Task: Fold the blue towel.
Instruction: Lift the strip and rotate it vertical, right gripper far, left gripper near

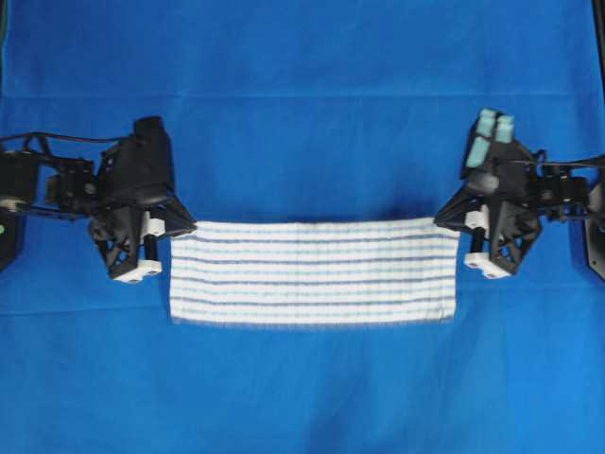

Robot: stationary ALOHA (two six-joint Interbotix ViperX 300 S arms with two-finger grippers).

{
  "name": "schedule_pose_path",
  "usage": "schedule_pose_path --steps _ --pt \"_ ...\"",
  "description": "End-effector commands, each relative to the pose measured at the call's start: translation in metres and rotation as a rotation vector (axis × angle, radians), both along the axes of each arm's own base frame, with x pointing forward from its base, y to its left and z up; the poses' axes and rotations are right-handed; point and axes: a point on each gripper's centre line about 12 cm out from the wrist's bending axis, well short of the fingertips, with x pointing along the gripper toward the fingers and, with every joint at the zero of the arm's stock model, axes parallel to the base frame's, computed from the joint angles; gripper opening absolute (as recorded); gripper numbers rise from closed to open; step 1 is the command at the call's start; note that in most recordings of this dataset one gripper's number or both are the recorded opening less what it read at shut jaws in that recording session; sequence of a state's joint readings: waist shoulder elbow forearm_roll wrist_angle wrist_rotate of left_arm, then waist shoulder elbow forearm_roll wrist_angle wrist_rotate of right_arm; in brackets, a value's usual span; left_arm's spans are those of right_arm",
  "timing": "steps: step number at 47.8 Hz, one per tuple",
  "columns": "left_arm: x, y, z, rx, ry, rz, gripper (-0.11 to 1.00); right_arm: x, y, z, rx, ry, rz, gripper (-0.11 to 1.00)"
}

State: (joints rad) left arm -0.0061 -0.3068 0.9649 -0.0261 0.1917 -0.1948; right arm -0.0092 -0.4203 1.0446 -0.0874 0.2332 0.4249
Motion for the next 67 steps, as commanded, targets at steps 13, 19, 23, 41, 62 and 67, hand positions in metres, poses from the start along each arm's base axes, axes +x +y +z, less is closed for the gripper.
schedule_pose_path --steps 13,19,23,41,62,67 --pt "-0.011 -0.003 0.057 -0.001 -0.195 -0.012 0.01 -0.013 -0.001 0.057 -0.030 -0.170 0.011 0.01" --pt "-0.013 -0.003 0.059 -0.004 -0.209 -0.010 0.01 -0.015 -0.003 0.059 -0.046 -0.184 0.014 0.01" --pt "-0.011 -0.003 0.060 -0.004 -0.216 -0.011 0.01 -0.012 -0.008 0.060 -0.061 -0.188 0.000 0.01" --pt "0.033 -0.041 0.066 -0.018 -0.282 -0.127 0.01 0.006 -0.071 0.064 -0.150 -0.164 -0.182 0.01" --pt "0.113 -0.078 0.076 -0.029 -0.323 -0.192 0.01 0.050 -0.136 0.077 -0.279 -0.163 -0.251 0.01" --pt "0.130 -0.084 0.075 -0.028 -0.329 -0.198 0.01 0.060 -0.146 0.078 -0.300 -0.161 -0.251 0.01"
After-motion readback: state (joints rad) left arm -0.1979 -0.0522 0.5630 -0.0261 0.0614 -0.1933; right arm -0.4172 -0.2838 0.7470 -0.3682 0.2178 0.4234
